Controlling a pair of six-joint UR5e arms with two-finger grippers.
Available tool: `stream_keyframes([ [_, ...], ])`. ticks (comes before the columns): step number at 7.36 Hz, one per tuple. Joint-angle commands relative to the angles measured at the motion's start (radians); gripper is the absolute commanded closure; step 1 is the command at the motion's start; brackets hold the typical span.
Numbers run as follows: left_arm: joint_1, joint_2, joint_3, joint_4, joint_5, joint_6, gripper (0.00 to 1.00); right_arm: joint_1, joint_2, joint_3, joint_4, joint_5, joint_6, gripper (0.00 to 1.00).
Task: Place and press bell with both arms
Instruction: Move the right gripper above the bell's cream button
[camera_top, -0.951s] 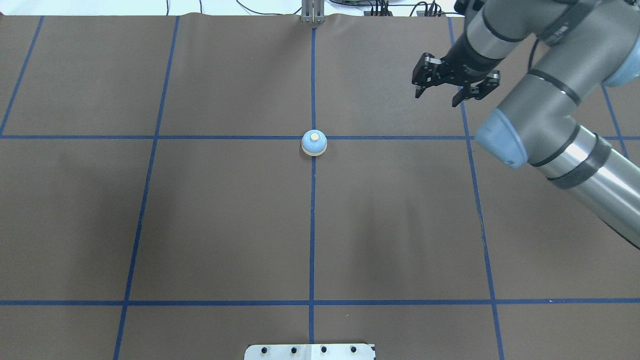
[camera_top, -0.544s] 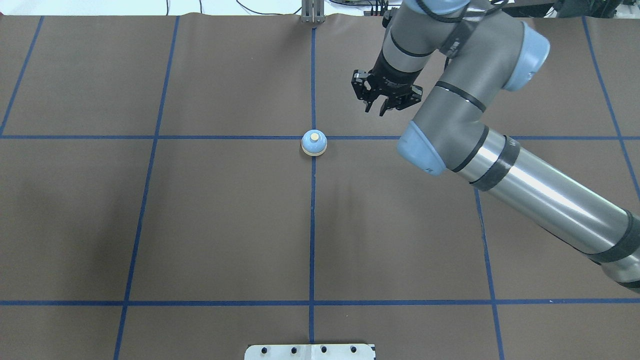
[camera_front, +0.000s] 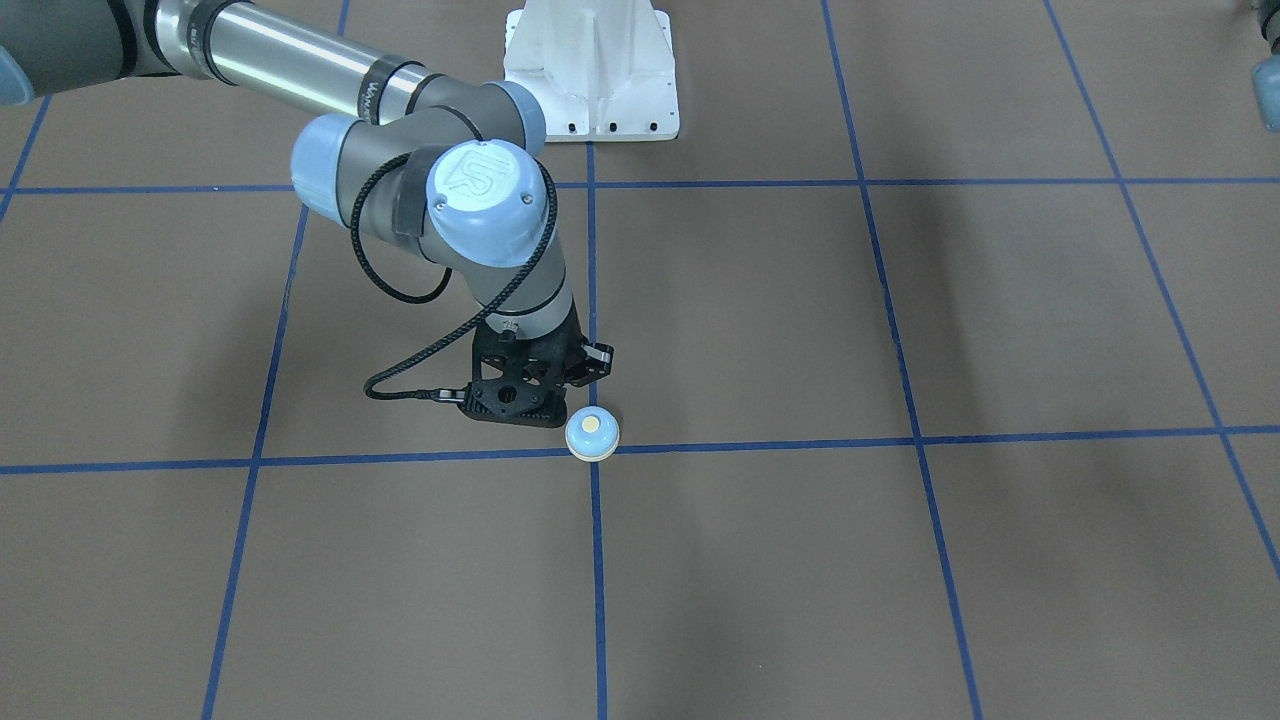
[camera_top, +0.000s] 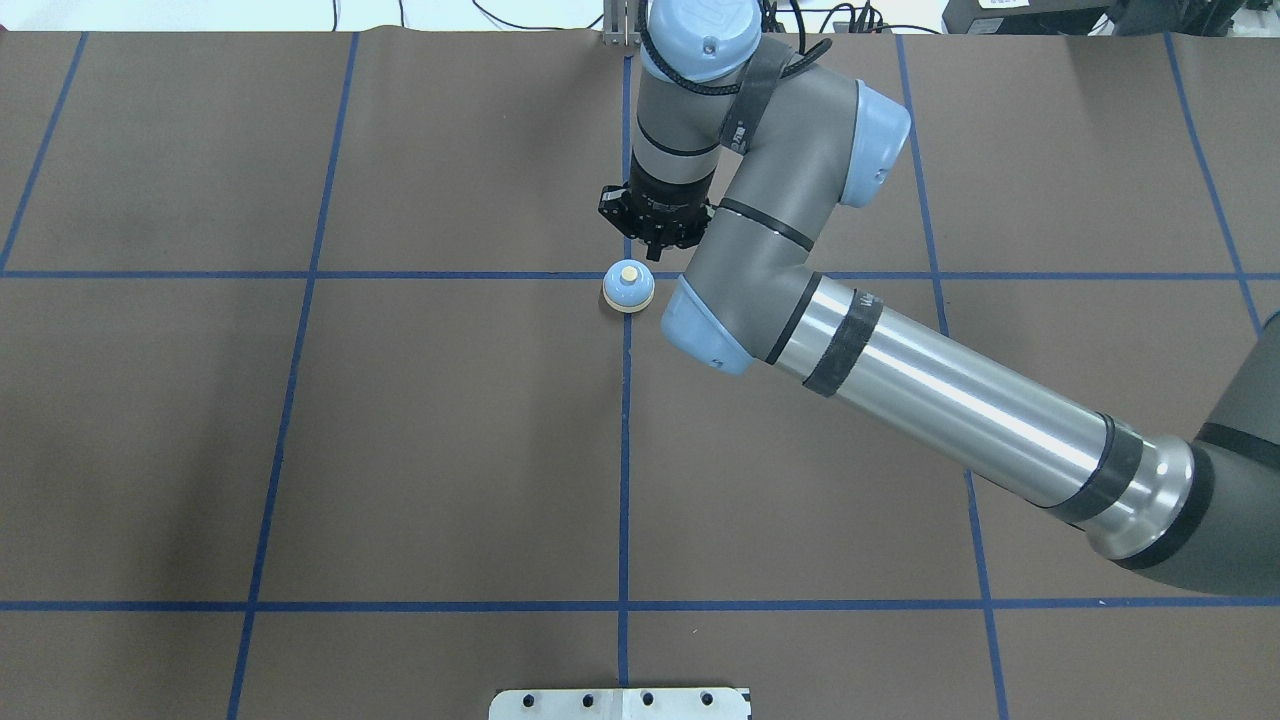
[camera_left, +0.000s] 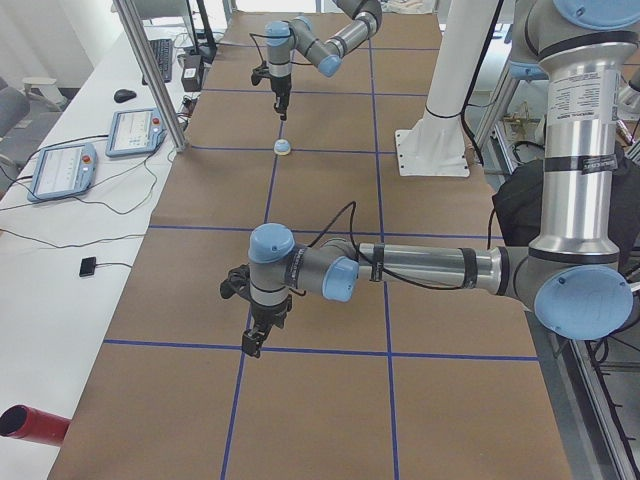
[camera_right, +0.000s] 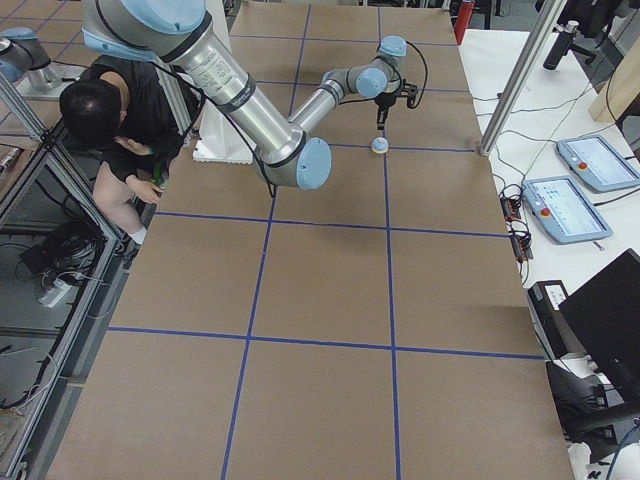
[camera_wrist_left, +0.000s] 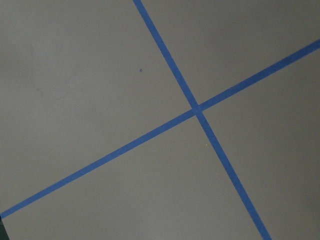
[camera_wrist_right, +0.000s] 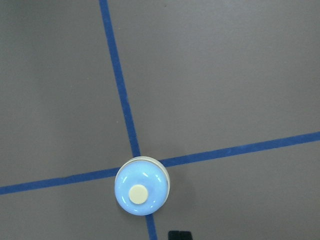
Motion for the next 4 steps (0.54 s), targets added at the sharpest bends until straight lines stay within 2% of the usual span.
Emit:
stream_keyframes([
  [1,0.000,0.014,-0.007,-0.004,0.000,0.000,0.00,-0.018,0.039,-0.085,0.049,-0.026,-0.001,1.00],
  [4,0.000,0.014,-0.010,-0.003,0.000,0.000,0.00,-0.018,0.094,-0.218,0.138,-0.035,-0.001,1.00],
])
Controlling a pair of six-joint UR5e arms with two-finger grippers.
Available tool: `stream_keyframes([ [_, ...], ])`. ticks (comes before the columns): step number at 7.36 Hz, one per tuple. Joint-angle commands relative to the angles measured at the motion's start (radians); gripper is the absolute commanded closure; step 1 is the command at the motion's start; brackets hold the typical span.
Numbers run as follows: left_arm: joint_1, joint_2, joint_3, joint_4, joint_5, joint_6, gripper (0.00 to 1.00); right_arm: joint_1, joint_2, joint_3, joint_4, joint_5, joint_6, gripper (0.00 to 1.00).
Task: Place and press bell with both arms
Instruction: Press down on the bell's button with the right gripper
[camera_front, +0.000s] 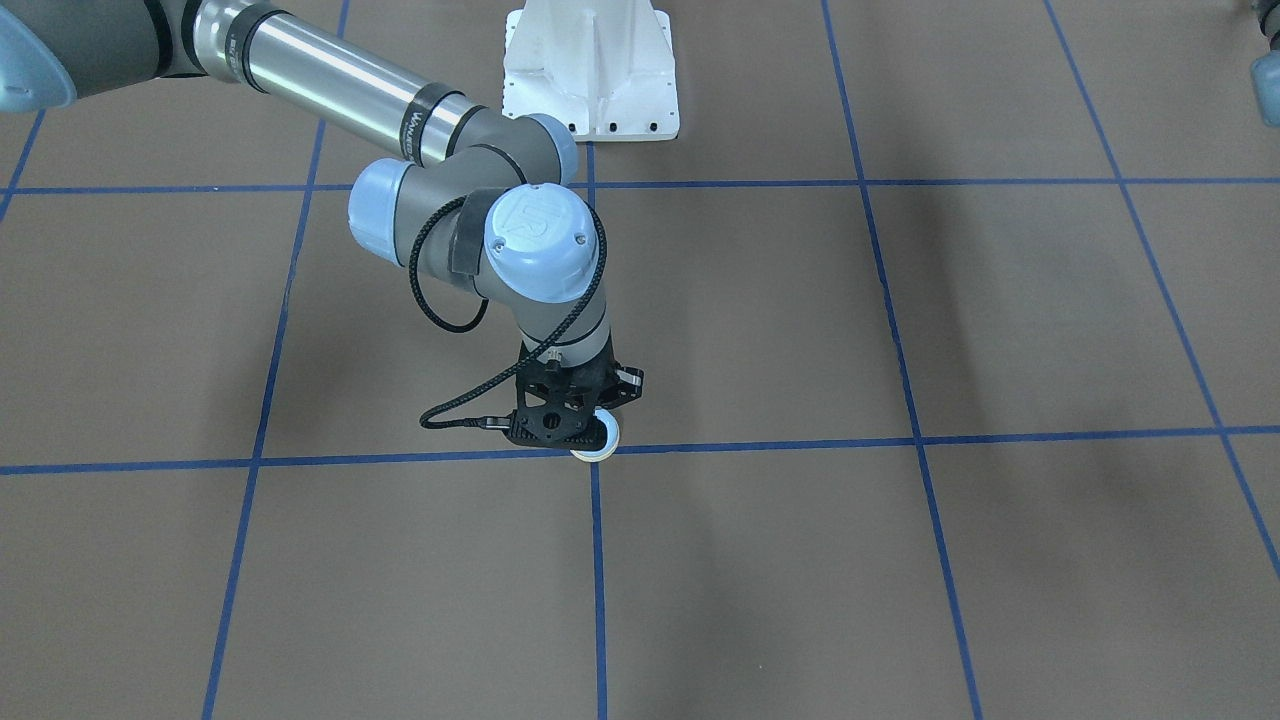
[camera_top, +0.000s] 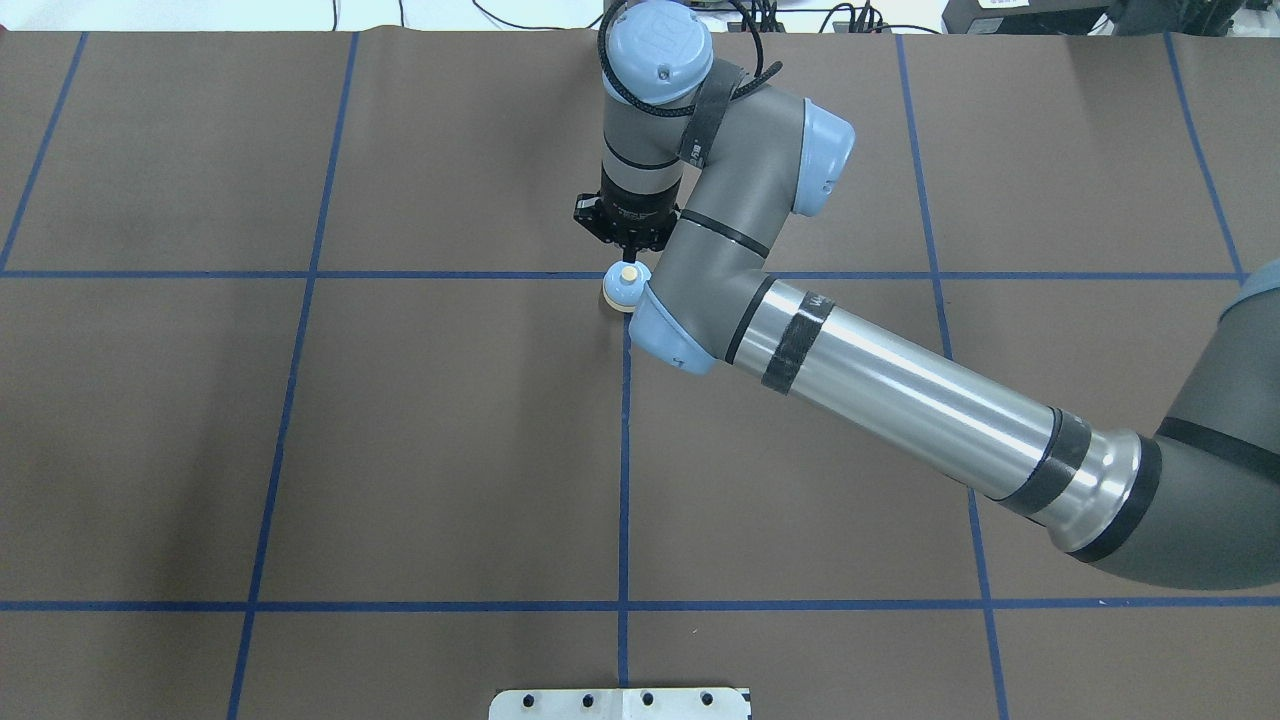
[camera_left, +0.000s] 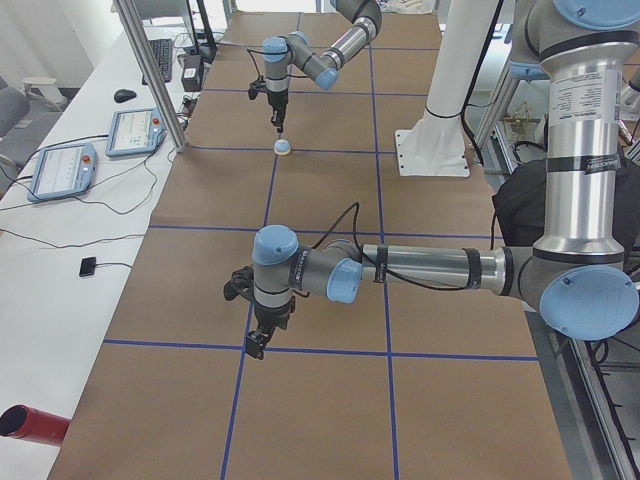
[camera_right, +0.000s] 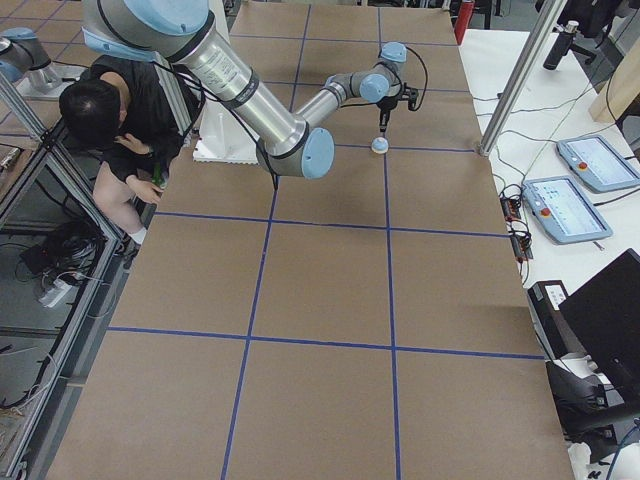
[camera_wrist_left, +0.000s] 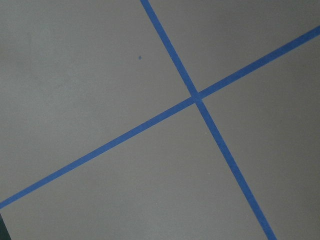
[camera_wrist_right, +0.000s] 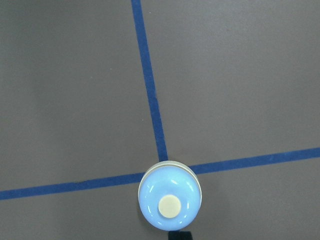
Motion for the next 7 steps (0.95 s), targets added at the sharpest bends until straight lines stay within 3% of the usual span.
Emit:
stream_keyframes([
  [1,0.000,0.001,-0.001,0.000,-0.001,0.000,0.00,-0.002,0.026,-0.060,0.029,-0.007,0.000,1.00],
  [7,0.002,-0.001,0.001,0.000,0.000,0.000,0.00,-0.017,0.023,-0.095,0.031,-0.025,-0.002,1.00],
])
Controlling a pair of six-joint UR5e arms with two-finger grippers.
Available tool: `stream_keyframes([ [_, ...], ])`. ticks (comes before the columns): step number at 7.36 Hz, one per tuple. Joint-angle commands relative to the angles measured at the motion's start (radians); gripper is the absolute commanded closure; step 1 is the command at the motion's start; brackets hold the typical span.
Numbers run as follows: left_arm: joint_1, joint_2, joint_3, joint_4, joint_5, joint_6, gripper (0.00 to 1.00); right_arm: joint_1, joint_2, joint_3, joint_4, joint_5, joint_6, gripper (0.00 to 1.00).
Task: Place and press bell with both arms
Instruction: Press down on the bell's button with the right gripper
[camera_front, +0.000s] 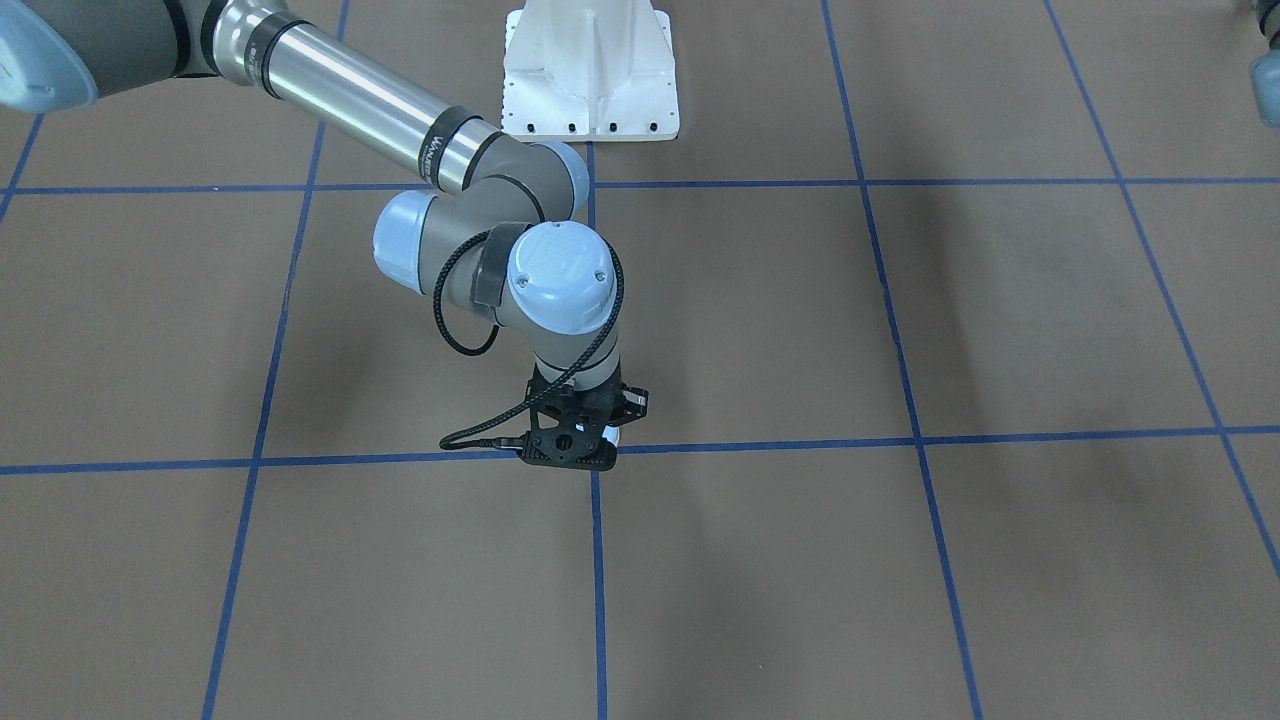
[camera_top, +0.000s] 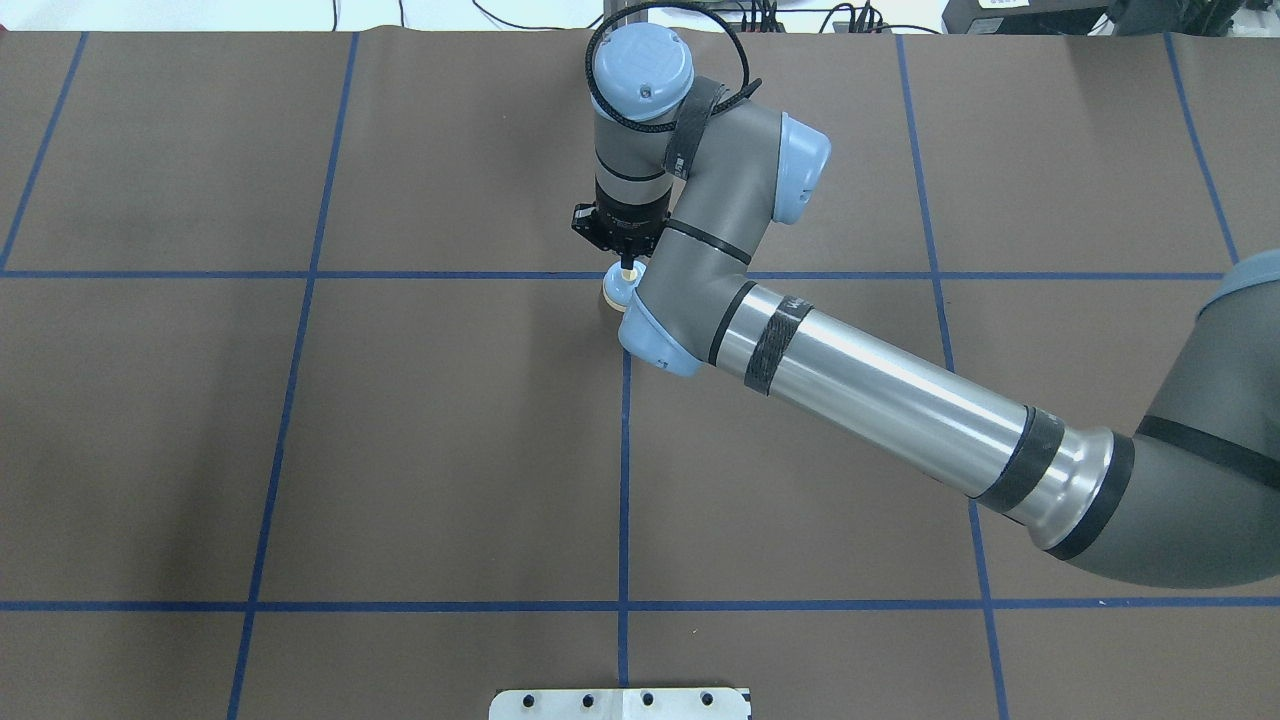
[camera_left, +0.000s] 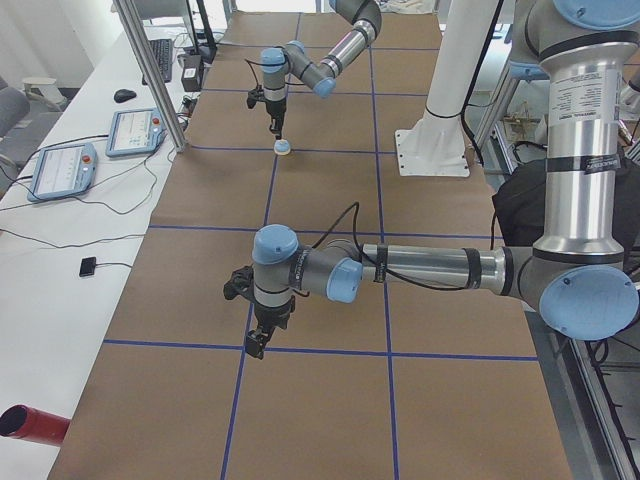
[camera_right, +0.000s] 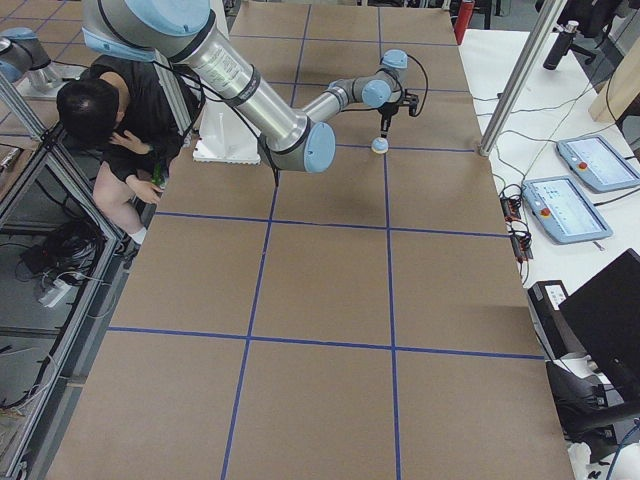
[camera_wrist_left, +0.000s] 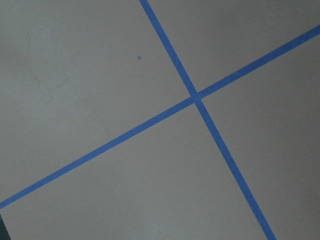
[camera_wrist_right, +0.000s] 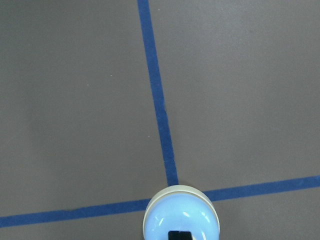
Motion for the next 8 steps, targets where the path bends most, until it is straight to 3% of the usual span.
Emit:
stream_keyframes([
  [1,0.000,0.001,0.001,-0.002,0.000,0.000,0.00,-0.005,-0.003,-0.008,0.000,-0.008,0.000,1.00],
  [8,-0.002,0.001,0.001,-0.003,0.000,0.000,0.00,0.000,0.002,0.010,0.000,-0.016,0.005,1.00],
])
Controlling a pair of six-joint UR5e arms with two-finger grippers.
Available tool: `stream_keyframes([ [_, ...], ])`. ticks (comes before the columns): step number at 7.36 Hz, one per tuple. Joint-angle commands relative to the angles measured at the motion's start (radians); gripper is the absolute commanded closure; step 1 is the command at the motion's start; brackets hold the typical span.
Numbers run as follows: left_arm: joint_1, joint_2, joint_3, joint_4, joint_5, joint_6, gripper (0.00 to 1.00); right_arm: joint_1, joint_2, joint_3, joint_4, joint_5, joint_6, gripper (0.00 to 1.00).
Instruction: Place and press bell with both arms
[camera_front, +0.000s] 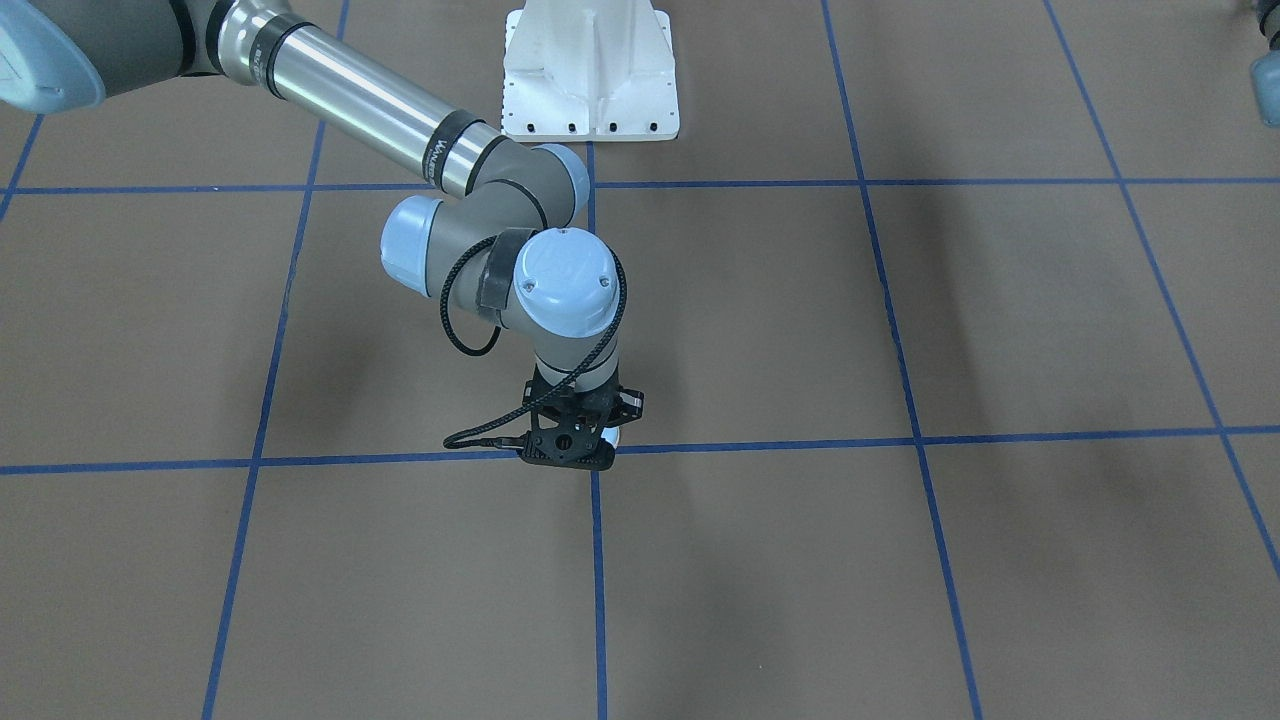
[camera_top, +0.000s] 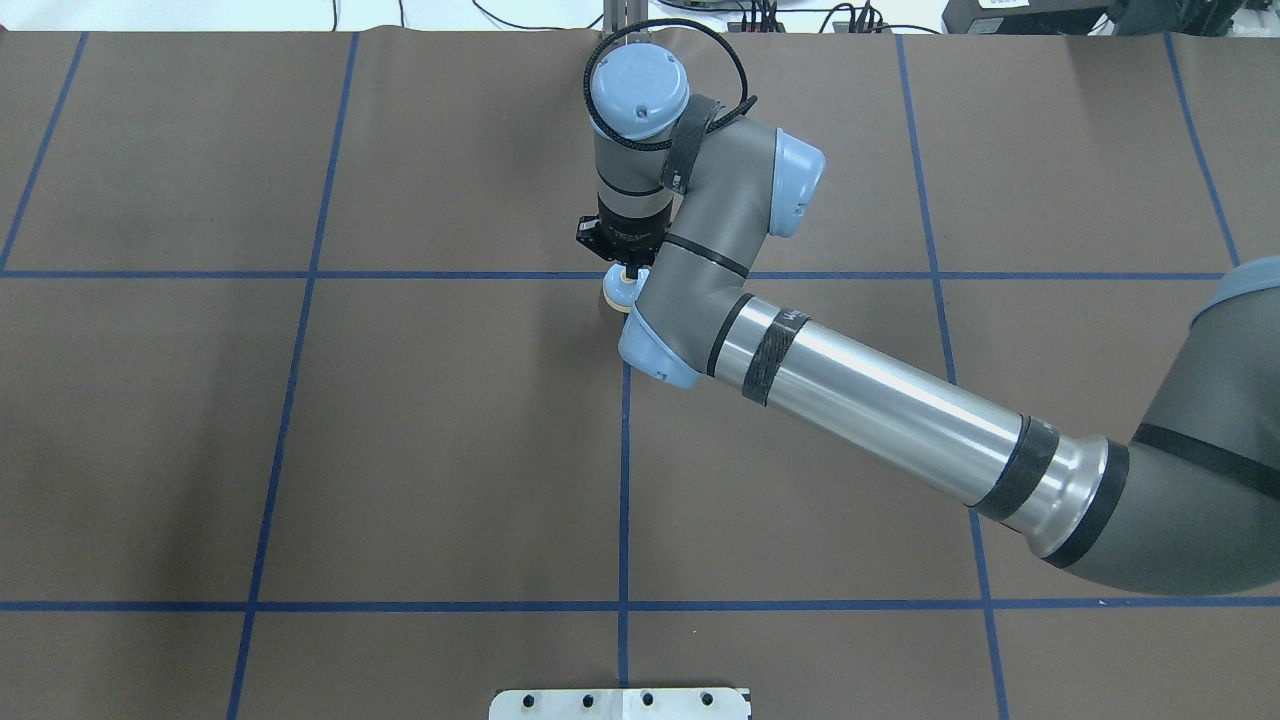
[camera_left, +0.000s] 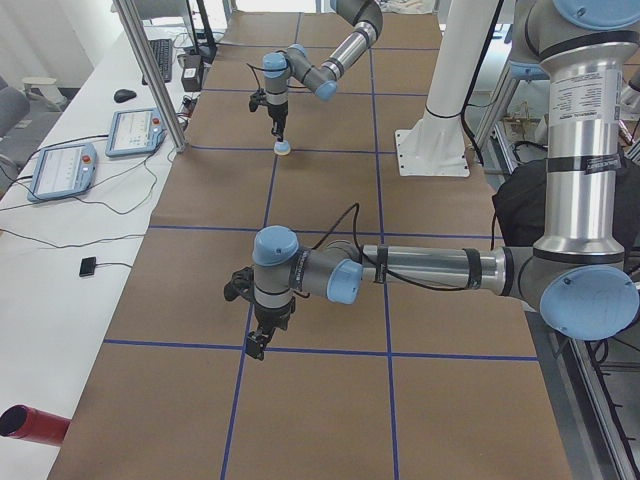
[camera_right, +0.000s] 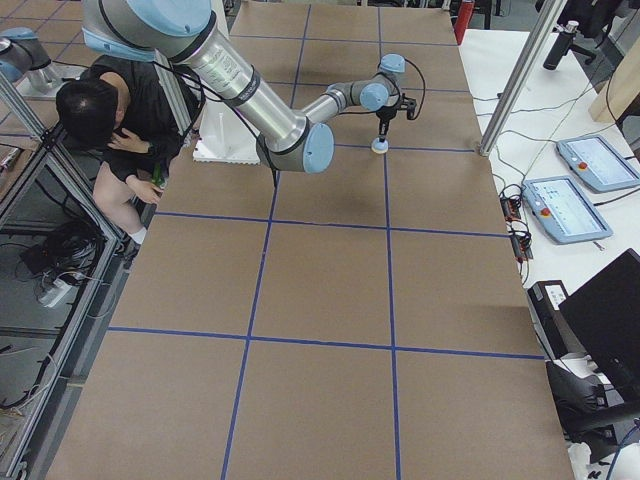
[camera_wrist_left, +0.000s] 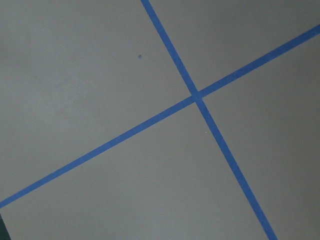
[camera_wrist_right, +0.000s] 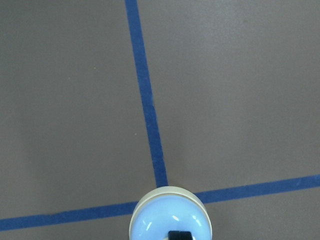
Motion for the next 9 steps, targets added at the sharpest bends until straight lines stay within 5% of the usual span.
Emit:
stream_keyframes([
  [1,-0.001,0.002,-0.002,0.001,0.000,0.000,0.00,0.028,0.002,0.071,-0.018,0.023,0.006,1.00],
  [2,-0.001,0.005,-0.005,0.001,-0.002,0.000,0.00,0.051,-0.005,0.132,-0.078,0.073,0.006,0.40],
  [3,-0.003,0.006,-0.008,0.001,-0.006,0.002,0.00,0.081,-0.066,0.285,-0.180,0.089,-0.003,0.00],
  [6,-0.064,0.051,-0.027,0.012,-0.112,0.069,0.00,0.210,-0.417,0.730,-0.369,0.153,-0.245,0.00],
  [9,-0.142,0.093,-0.101,0.025,-0.186,0.078,0.00,0.423,-0.694,0.846,-0.403,0.253,-0.643,0.00],
])
